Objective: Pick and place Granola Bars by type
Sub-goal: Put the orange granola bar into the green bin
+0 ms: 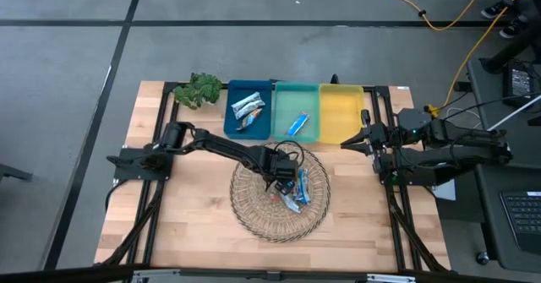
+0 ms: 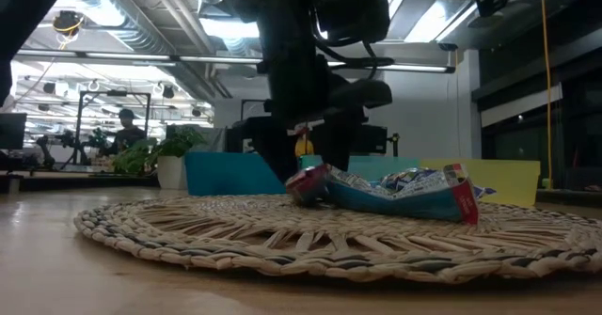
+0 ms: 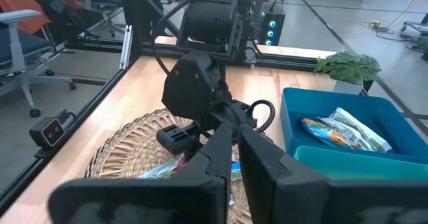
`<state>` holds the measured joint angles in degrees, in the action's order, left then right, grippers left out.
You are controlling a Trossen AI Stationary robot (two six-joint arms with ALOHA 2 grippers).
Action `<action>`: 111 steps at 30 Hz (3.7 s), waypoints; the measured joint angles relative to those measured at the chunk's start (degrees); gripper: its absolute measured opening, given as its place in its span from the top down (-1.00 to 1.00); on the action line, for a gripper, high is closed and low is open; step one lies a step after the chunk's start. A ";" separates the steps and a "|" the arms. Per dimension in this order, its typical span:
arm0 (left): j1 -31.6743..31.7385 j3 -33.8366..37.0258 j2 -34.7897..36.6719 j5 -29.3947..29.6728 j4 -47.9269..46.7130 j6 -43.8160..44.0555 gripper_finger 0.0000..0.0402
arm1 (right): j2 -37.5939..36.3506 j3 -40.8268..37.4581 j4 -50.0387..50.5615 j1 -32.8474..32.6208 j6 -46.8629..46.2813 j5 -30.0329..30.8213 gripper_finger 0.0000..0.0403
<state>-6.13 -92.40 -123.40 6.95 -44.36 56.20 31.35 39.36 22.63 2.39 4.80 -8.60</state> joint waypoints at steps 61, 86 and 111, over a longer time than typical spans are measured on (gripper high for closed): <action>6.36 0.17 34.22 6.15 -4.80 -35.87 0.61 | 0.02 -0.01 -0.03 0.01 -0.01 0.00 0.84; 21.22 0.09 32.24 -16.14 15.55 -54.86 0.61 | 0.02 0.01 -0.03 -0.01 0.00 0.00 0.84; 30.07 -10.25 8.78 -26.13 17.56 -59.16 0.61 | 0.02 -0.01 -0.03 0.01 0.00 0.00 0.84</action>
<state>23.93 -102.65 -114.62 -19.18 -26.79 -2.96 31.38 39.35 22.60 2.39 4.80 -8.60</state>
